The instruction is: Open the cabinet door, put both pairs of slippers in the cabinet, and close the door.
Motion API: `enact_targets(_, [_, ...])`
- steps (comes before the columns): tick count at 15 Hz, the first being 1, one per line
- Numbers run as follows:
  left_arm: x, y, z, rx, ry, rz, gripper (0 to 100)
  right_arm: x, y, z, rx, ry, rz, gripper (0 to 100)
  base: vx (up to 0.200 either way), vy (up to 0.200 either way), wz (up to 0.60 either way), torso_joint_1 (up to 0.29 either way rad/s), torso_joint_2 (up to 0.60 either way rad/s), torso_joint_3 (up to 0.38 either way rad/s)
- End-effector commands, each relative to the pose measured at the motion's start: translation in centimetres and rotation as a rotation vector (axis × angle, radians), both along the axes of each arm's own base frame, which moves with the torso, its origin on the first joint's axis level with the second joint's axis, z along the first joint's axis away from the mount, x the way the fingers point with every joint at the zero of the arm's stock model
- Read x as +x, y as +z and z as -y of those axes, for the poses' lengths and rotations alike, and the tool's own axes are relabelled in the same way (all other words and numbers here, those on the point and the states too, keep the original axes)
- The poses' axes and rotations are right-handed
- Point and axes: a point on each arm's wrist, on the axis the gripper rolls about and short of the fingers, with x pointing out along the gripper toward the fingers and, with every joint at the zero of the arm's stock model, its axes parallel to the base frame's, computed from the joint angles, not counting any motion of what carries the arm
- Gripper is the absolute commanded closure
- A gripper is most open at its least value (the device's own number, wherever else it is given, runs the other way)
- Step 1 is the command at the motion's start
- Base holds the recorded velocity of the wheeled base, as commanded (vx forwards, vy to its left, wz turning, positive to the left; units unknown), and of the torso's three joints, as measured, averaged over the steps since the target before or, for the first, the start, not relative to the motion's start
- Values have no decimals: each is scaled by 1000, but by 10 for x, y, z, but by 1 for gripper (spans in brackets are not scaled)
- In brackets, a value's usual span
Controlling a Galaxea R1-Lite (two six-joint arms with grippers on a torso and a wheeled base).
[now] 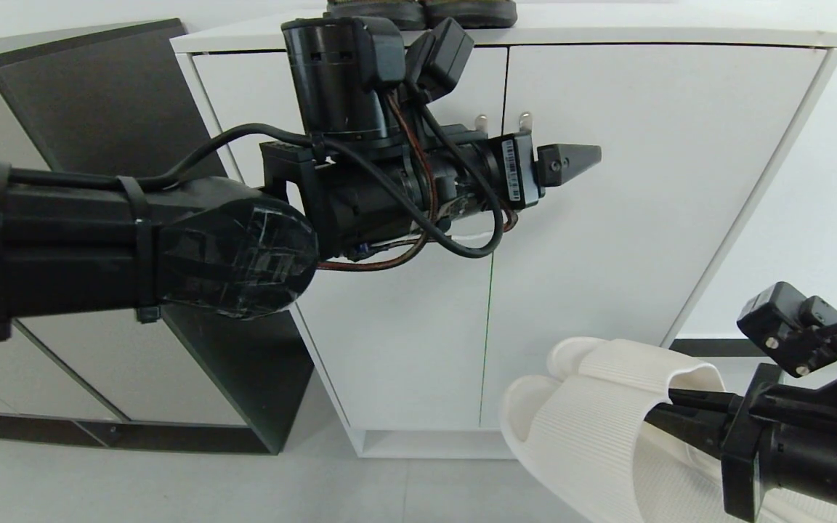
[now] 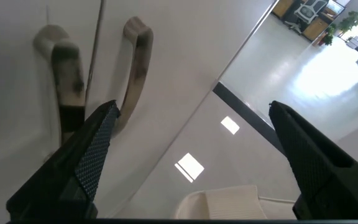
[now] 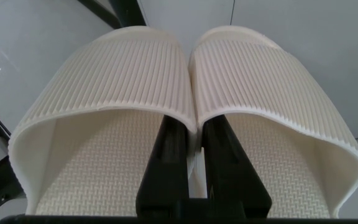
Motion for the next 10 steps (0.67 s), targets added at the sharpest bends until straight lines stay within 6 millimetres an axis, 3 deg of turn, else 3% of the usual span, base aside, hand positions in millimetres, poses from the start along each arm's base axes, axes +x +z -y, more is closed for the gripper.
enact_targets(1, [8,-4,7,1,6,-2,0,0,-2,-1,-5,1,-6,100,0,0,0,0,0,0])
enact_targets(4, [14,-8,12,4,6,-5,0,0,-2,-1,-5,1,-6,100,0,0,0,0,0,0])
enact_targets(5, [13,-8,11,4,4,-7,100,0,-2,-1,-5,1,-6,100,0,0,0,0,0,0])
enact_targets(10, [-11,3,-5,2,-8,-5,100,-3,-4,1,-9,23,-22,100,0,0,0,0,0,0])
